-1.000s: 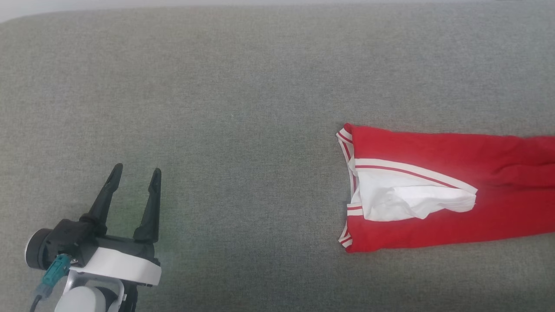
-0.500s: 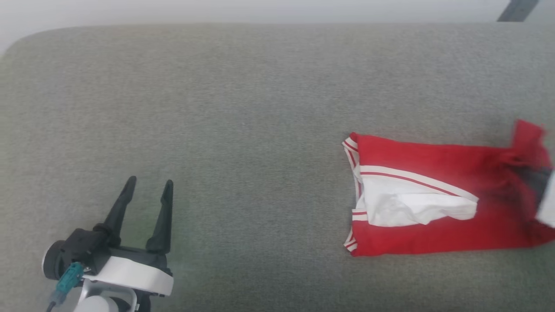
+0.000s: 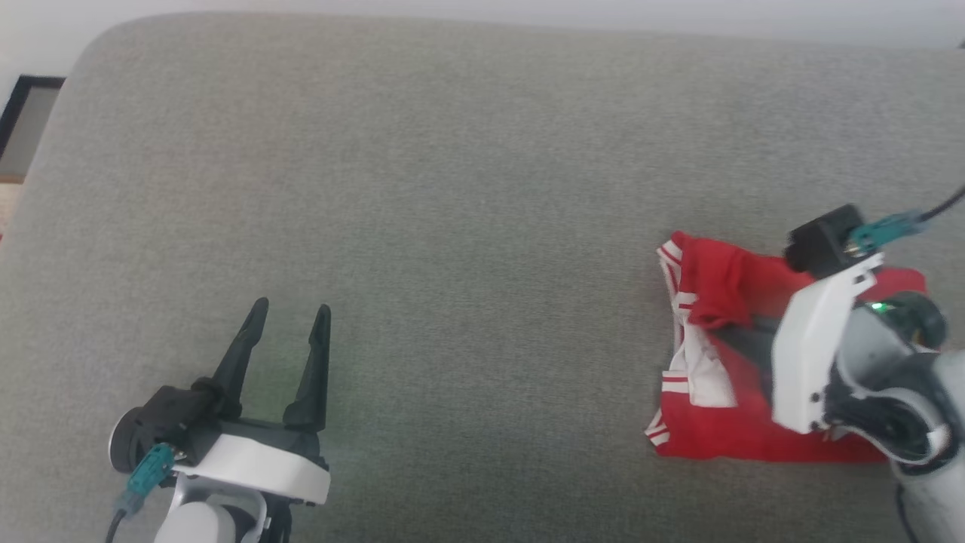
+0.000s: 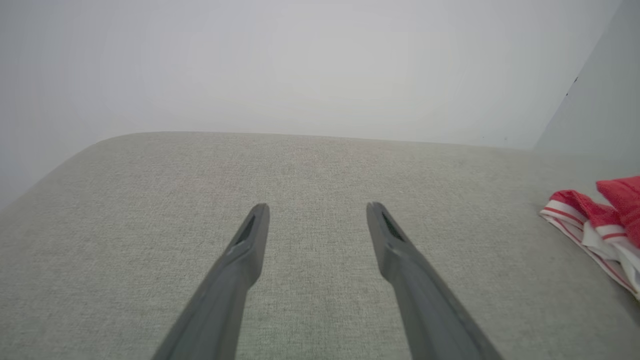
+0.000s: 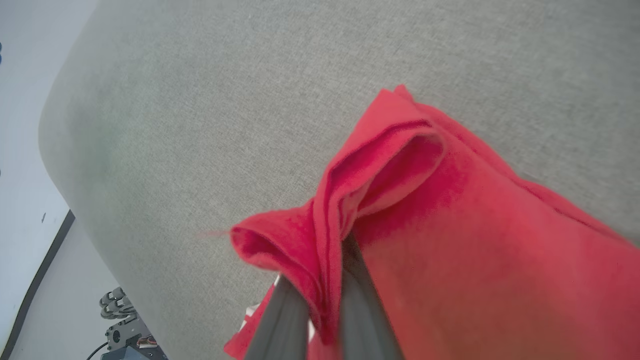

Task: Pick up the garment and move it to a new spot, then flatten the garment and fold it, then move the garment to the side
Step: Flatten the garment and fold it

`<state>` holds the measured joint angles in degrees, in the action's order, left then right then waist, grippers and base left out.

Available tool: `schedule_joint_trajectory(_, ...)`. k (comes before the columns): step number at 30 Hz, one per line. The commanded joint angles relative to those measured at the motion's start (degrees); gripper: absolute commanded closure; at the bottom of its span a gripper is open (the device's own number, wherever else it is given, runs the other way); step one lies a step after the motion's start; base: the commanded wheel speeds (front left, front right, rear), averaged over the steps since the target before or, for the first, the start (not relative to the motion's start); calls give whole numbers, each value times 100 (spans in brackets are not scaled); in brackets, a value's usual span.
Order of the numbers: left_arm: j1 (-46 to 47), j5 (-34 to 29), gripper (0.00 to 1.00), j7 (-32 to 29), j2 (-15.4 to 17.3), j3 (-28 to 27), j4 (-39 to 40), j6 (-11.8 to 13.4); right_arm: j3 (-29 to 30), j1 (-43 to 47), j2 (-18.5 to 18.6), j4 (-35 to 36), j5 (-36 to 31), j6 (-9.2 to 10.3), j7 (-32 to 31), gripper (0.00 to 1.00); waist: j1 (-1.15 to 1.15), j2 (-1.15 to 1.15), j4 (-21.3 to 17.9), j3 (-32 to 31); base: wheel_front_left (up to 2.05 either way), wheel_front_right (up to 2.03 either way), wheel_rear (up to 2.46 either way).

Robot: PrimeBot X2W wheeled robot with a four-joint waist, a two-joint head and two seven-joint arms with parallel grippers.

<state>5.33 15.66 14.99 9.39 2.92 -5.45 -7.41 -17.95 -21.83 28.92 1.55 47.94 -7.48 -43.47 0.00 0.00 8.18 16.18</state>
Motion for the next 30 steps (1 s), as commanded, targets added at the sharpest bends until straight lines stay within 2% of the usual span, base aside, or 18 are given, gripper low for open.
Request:
schedule_joint_trajectory(1,81,11,0,23,-29,1,-15,-9,-89,-69,-44,-43,-25,-2,-19,100,0,0,63,42,0,0,0)
schedule_joint_trajectory(10,150,-49,0,23,-136,-42,-87,-9,-406,-199,-10,-431,-96,-2,280,100,0,0,136,9,0,0,0)
schedule_joint_trajectory(11,142,-47,0,23,-128,-51,-87,-9,-384,-195,-6,-467,-85,-2,339,87,0,0,125,-8,0,0,0)
schedule_joint_trajectory(12,129,-46,0,23,-119,-63,-91,-9,-378,-179,-5,-487,-48,-2,378,62,0,0,110,-32,0,0,0)
schedule_joint_trajectory(13,118,-36,0,23,-107,-61,-76,-9,-351,-163,-4,-499,-3,-2,431,36,0,0,92,-57,0,0,0)
schedule_joint_trajectory(14,106,-32,0,23,-93,-62,-57,-9,-318,-149,-6,-503,60,-2,476,0,0,0,70,-79,0,0,0)
schedule_joint_trajectory(22,-56,82,0,23,33,-82,4,-9,-85,-137,155,-565,374,-2,919,0,0,0,-180,-276,0,0,0)
schedule_joint_trajectory(30,-65,146,0,23,138,24,-221,-9,-308,-228,325,-1051,249,-2,2309,0,0,0,-436,-510,0,0,0)
